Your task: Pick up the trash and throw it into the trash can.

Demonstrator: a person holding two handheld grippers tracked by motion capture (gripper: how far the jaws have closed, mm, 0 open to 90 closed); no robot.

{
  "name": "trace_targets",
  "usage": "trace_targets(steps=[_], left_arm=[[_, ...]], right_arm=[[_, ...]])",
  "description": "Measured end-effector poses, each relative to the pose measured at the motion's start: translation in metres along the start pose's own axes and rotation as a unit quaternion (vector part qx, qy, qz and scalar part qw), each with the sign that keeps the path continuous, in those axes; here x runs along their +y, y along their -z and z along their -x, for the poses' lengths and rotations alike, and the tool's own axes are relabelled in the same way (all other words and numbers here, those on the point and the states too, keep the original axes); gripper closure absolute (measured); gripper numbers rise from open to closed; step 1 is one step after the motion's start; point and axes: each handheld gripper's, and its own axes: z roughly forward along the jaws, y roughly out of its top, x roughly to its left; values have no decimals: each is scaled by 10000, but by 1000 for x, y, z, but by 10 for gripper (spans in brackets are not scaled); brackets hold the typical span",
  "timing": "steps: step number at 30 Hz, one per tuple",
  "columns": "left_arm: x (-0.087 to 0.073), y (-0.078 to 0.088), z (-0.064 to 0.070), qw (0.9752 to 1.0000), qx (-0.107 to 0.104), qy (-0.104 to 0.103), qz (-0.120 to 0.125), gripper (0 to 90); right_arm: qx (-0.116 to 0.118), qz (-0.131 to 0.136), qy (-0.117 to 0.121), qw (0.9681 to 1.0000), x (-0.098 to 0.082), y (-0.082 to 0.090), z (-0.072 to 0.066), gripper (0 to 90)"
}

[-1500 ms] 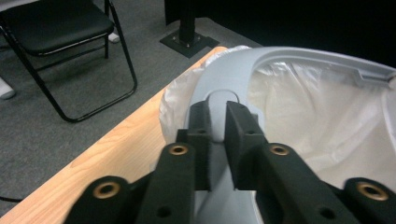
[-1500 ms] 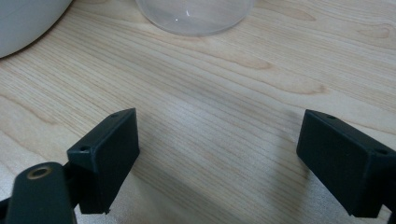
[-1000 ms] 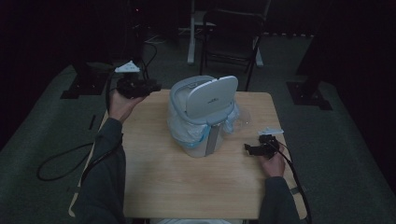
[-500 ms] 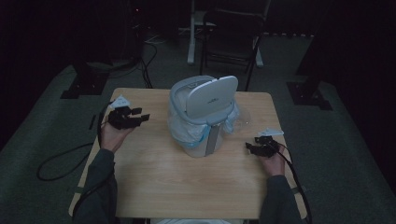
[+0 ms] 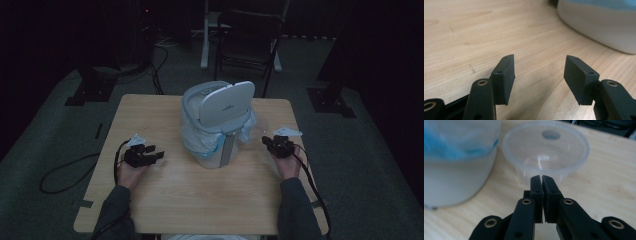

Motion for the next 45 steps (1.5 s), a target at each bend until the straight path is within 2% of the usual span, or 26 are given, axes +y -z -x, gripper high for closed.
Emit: trace_targets(steps=[3, 6, 11, 16, 20, 24, 31, 38, 41, 45], left_arm=[[0, 0, -1, 10000, 55, 72, 7, 428], [0, 0, 1, 9999, 105, -10, -46, 427], [2, -8, 11, 9980, 334, -319, -436, 408], [2, -11, 20, 9942, 584, -703, -564, 381], [2, -11, 20, 9942, 570, -709, -567, 367], [2, -11, 20, 9942, 557, -719, -571, 362], [2, -11, 20, 9941, 557, -732, -570, 357], [2, -11, 20, 9941, 548, -734, -573, 348], [2, -11, 20, 9942, 544, -734, -573, 346], [2, -12, 20, 9942, 544, -735, -572, 345]], right_arm=[[-77, 21, 83, 9999, 8, -4, -2, 876], [-148, 51, 100, 9998, 14, -9, -3, 875], [-189, 103, 32, 9998, 22, -16, -2, 870], [-210, 27, 56, 9998, 24, -25, -2, 863], [-208, 8, 85, 9997, 23, -27, -4, 860], [-173, 13, 211, 9996, 20, -23, -9, 852], [-92, 98, 195, 9997, -1, -10, -18, 839], [-22, -88, 330, 9994, -23, -9, -27, 818], [50, 102, 426, 9990, -19, 1, -29, 787], [10, 403, 433, 9982, -11, 21, -27, 704]])
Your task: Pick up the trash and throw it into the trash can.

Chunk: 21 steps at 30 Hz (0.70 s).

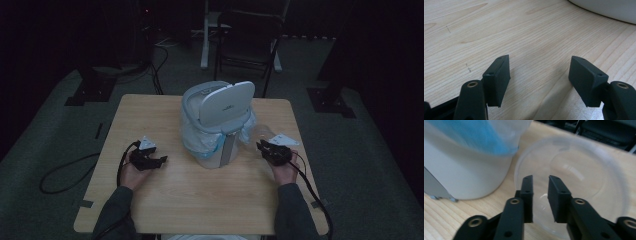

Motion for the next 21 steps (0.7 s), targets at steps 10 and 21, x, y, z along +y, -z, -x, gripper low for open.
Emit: trace_targets(steps=[10, 21], left_arm=[[0, 0, 0, 10000, -3, -2, -1, 345], [0, 0, -1, 10000, -27, 30, 7, 342]], right_arm=[[-365, 338, 273, 9984, 24, 27, 28, 460], [-38, -135, 532, 9985, 20, 8, 44, 486]])
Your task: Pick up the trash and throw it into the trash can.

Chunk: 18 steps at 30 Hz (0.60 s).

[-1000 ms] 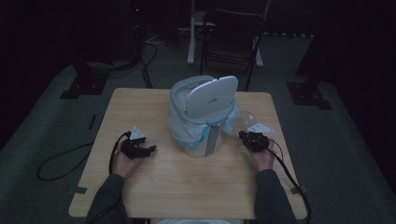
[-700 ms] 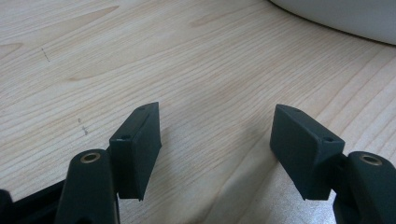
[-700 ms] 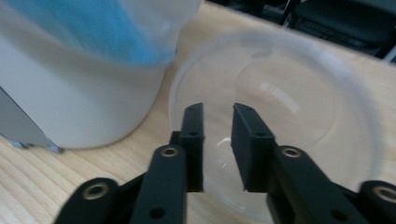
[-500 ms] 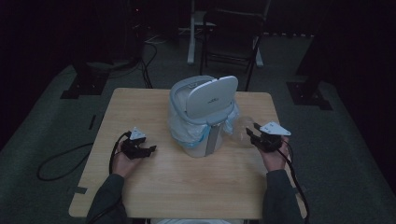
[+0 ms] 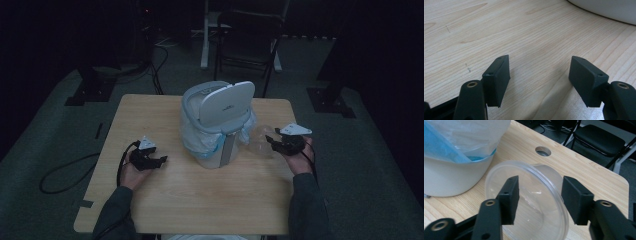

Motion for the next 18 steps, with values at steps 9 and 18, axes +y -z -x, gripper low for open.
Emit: trace_targets(steps=[9, 18], left_arm=[[0, 0, 0, 10000, -3, -5, -7, 342], [0, 0, 0, 10000, 0, -9, -3, 342]], right_arm=[[-38, -201, 196, 9996, -3, -5, -7, 650], [121, -249, 240, 9993, -4, -13, -18, 770]])
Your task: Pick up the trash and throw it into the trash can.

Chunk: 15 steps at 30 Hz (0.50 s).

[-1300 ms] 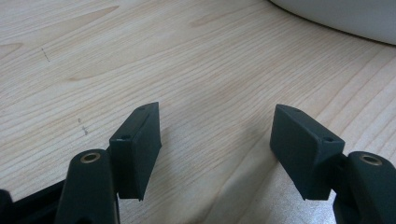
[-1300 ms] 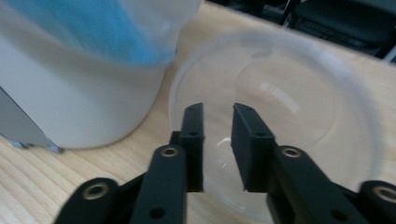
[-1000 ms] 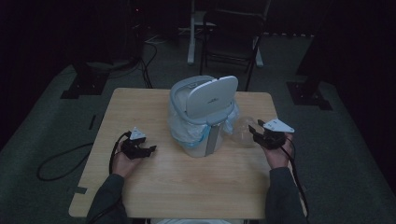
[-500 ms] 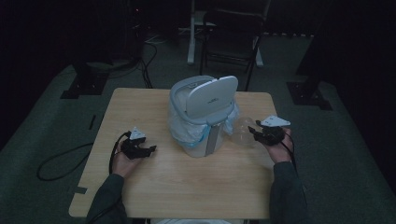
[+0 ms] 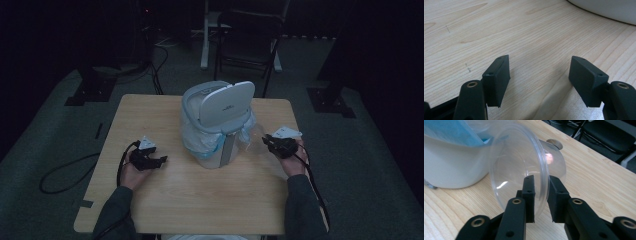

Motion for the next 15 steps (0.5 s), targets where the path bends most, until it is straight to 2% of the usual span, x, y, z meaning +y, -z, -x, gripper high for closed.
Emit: trace_targets(steps=[4, 15], left_arm=[[0, 0, 0, 10000, -12, 20, 3, 343], [0, 0, 0, 10000, -8, 14, -1, 343]], right_arm=[[131, 55, -131, 9998, 1, 2, 2, 814], [37, 90, -391, 9992, 0, 7, 7, 831]])
